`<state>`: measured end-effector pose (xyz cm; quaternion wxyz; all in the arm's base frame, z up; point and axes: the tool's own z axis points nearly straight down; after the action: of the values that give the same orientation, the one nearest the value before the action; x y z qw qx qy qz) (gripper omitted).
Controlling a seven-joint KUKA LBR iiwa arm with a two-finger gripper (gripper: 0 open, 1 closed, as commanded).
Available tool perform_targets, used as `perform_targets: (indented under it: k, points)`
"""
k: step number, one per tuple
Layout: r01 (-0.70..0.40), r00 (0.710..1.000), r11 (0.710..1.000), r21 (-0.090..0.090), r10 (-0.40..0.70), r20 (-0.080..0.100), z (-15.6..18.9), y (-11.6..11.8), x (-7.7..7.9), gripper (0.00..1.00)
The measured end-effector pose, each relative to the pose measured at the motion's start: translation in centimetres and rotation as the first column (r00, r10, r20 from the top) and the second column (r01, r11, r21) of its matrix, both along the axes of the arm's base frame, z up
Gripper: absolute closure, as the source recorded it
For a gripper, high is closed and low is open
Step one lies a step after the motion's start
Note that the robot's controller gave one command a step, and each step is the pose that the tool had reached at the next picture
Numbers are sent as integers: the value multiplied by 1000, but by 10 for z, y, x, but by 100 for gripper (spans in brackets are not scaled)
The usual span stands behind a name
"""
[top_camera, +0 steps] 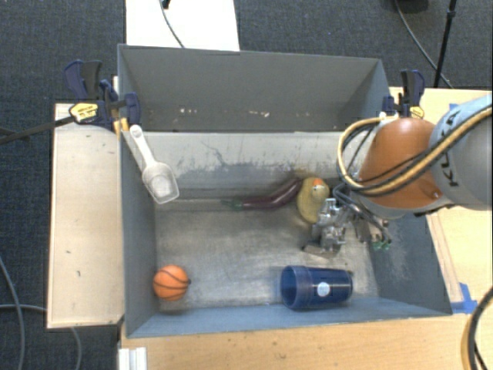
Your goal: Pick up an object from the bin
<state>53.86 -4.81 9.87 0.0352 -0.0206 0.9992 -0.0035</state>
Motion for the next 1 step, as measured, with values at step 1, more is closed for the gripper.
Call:
perform_targets:
  k: [1]
  points:
    - [-1, 1000, 1000, 0, 1, 0, 0, 0, 0, 100]
